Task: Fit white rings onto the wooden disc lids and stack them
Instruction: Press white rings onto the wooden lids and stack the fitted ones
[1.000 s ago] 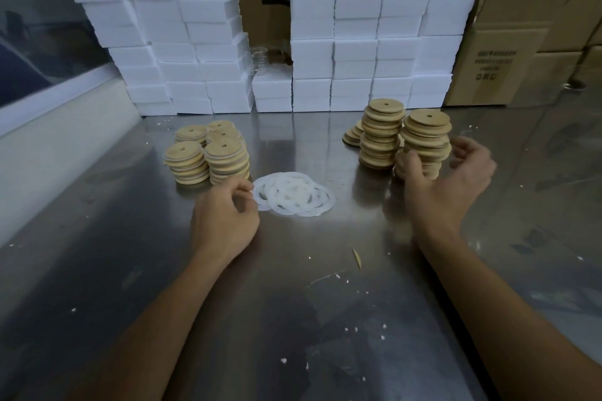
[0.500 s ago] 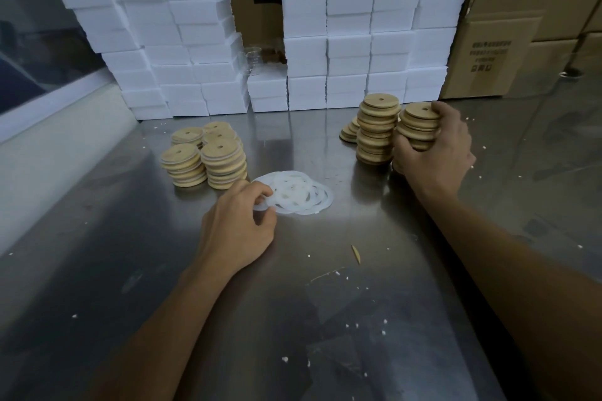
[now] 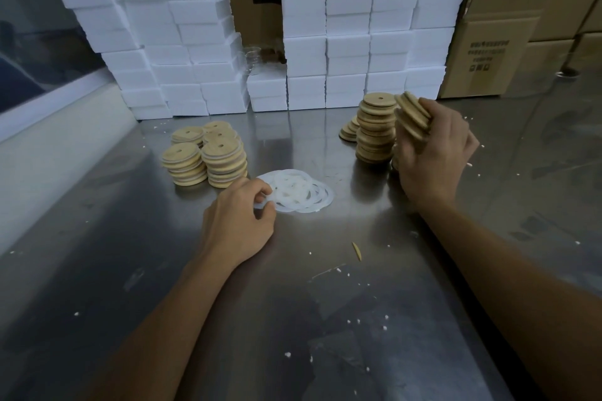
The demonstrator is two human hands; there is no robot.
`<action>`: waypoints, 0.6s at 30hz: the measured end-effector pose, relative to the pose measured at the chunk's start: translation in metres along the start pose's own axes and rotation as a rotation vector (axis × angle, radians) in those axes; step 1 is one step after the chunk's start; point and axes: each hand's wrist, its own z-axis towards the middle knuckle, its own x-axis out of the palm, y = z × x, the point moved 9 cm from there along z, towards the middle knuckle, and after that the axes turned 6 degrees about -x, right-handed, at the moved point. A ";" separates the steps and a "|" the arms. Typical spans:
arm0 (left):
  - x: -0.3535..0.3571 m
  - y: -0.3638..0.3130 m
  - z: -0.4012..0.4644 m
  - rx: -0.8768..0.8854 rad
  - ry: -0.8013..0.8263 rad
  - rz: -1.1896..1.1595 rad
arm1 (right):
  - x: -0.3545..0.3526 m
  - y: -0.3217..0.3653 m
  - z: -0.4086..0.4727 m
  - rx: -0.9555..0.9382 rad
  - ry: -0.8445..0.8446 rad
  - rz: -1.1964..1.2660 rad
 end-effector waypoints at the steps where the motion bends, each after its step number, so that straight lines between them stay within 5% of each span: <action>1: 0.000 0.000 0.001 0.000 -0.001 0.005 | -0.002 0.010 -0.002 -0.069 0.002 -0.028; 9: 0.000 -0.007 -0.002 0.052 0.019 0.024 | 0.017 0.069 -0.028 -0.335 0.344 0.041; 18: 0.003 -0.015 -0.006 0.124 0.056 0.056 | 0.032 0.053 -0.048 -0.109 0.632 -0.021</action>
